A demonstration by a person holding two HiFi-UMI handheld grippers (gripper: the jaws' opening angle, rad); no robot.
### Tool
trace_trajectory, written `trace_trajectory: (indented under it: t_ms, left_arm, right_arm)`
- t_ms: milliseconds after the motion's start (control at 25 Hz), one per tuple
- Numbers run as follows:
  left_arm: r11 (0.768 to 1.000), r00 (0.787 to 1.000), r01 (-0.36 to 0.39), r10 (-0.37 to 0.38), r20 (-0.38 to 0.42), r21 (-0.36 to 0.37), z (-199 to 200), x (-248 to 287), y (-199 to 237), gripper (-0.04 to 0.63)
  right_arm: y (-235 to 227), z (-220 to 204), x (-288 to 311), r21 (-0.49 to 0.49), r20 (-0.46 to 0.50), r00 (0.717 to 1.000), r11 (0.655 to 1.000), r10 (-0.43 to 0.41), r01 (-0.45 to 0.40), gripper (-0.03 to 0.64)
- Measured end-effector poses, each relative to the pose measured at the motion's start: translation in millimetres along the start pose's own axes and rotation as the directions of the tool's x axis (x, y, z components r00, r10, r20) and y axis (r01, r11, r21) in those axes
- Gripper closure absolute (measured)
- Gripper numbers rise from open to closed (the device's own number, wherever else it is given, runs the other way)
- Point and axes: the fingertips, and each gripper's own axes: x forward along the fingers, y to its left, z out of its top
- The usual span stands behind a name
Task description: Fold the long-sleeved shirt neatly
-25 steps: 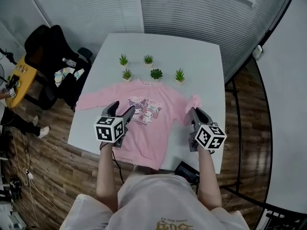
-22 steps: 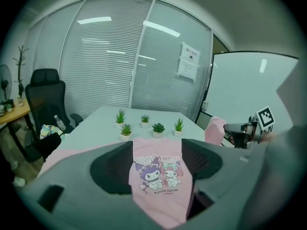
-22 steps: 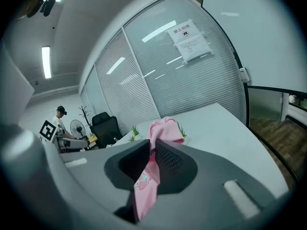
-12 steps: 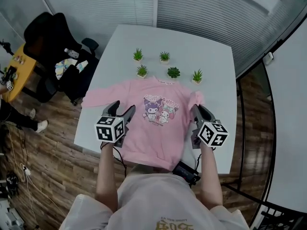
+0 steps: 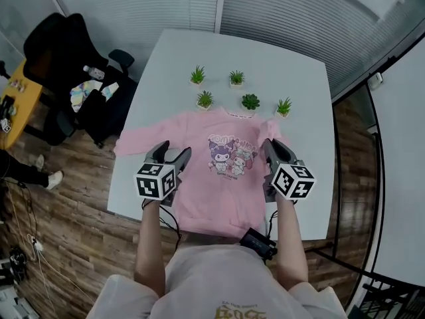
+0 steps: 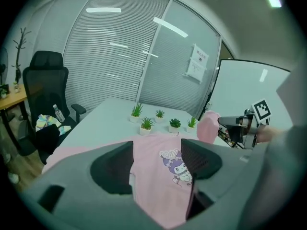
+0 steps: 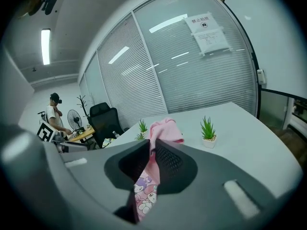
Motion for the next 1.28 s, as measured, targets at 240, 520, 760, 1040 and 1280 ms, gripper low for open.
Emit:
trace_trajectory:
  t_ms: [240, 520, 760, 1040, 1280]
  left_arm:
    - [1.0, 1.0, 0.023, -0.023, -0.008, -0.02, -5, 7, 9, 0.276]
    - [0.998, 1.0, 0.028, -0.028, 0.005, -0.054, -5, 13, 19, 0.276]
    - [0.997, 0.999, 0.023, -0.025, -0.031, -0.067, -21, 21, 31, 0.276]
    - [0.996, 0.996, 0.027, -0.034, -0.077, -0.088, -40, 28, 41, 0.276]
    - [0.994, 0.994, 0.03, -0.04, -0.099, -0.102, -52, 29, 46, 0.27]
  right_arm:
    - [27, 2, 24, -0.02, 0.002, 1.0, 1.0, 0.021, -0.021, 0.569]
    - [61, 3, 52, -0.062, -0.013, 0.997, 0.995, 0.078, -0.079, 0.568]
    - [72, -33, 84, -0.083, -0.083, 0.994, 0.993, 0.077, -0.084, 0.568]
    - [75, -65, 119, -0.108, -0.146, 0.987, 0.991, 0.064, -0.08, 0.566]
    - [88, -89, 136, -0.194, -0.186, 0.979, 0.974, 0.079, -0.116, 0.563]
